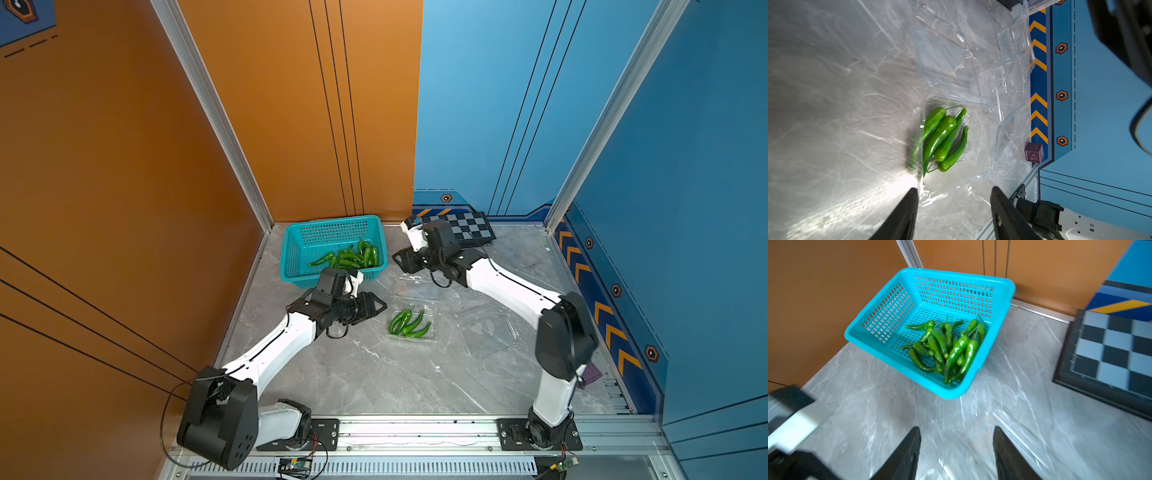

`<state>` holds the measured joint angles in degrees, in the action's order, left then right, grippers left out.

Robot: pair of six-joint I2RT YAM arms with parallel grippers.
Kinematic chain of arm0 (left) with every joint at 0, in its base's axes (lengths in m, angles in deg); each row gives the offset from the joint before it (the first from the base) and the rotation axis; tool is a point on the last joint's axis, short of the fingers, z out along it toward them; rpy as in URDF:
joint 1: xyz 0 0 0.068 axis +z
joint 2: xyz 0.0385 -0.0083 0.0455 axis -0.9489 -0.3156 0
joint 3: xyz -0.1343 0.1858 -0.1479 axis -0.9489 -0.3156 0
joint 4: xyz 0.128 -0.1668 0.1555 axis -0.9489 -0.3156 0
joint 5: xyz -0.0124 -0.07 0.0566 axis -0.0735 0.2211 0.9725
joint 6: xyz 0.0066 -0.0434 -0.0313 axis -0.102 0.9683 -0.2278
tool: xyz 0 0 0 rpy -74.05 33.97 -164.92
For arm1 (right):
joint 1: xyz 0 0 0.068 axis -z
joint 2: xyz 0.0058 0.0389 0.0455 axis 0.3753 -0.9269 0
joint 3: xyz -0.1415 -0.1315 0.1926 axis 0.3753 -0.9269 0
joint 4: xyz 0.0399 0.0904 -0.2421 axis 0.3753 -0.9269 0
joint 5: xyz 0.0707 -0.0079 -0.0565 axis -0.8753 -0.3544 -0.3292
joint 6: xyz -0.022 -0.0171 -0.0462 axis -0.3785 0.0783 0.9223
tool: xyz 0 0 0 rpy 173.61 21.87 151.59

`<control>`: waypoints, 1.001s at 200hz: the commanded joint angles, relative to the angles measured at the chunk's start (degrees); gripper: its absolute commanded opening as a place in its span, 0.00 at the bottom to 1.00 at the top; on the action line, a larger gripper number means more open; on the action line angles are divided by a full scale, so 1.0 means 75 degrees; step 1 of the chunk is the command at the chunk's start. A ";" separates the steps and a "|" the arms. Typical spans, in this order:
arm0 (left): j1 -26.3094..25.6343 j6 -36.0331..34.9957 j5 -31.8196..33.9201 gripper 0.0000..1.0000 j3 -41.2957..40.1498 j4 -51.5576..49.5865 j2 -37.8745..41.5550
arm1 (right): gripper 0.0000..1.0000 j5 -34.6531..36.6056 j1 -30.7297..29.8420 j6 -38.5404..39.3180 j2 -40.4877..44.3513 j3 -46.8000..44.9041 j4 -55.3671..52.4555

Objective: Take small green peppers out of containers
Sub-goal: Pick up the green pepper from the packing box.

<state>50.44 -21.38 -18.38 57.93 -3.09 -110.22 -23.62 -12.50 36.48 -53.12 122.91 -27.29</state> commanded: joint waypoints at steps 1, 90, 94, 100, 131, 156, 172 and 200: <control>-0.0458 -0.0731 0.0258 0.57 0.0626 -0.0265 -0.0613 | 0.57 0.0620 0.0030 -0.0603 0.0888 -0.1514 -0.0096; -0.1576 -0.1632 0.0693 0.56 0.2158 -0.0992 -0.2603 | 0.57 0.1027 0.0105 -0.1596 0.3128 -0.4774 -0.0270; -0.1600 -0.1659 0.0701 0.56 0.2173 -0.1007 -0.2649 | 0.56 0.0986 0.0102 -0.1608 0.3130 -0.4820 -0.0276; -0.1617 -0.1680 0.0785 0.55 0.2225 -0.1095 -0.2724 | 0.56 0.0948 0.0094 -0.1643 0.3125 -0.4855 -0.0266; -0.1638 -0.1959 0.1226 0.55 0.2404 -0.1474 -0.2937 | 0.54 0.0689 0.0048 -0.1784 0.2962 -0.5048 0.0087; -0.1733 -0.2026 0.1446 0.54 0.2479 -0.1474 -0.3218 | 0.52 0.0590 -0.0020 -0.1875 0.2764 -0.5215 0.0489; -0.1809 -0.2054 0.1465 0.54 0.2589 -0.1473 -0.3362 | 0.50 0.0550 -0.0082 -0.1937 0.2703 -0.5235 0.0585; -0.1877 -0.2079 0.1601 0.53 0.2707 -0.1476 -0.3549 | 0.48 0.0408 -0.0146 -0.1969 0.2593 -0.5247 0.0611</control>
<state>37.08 -35.50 -8.39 76.20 -12.57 -135.71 -18.90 -13.07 22.97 -32.73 84.20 -24.61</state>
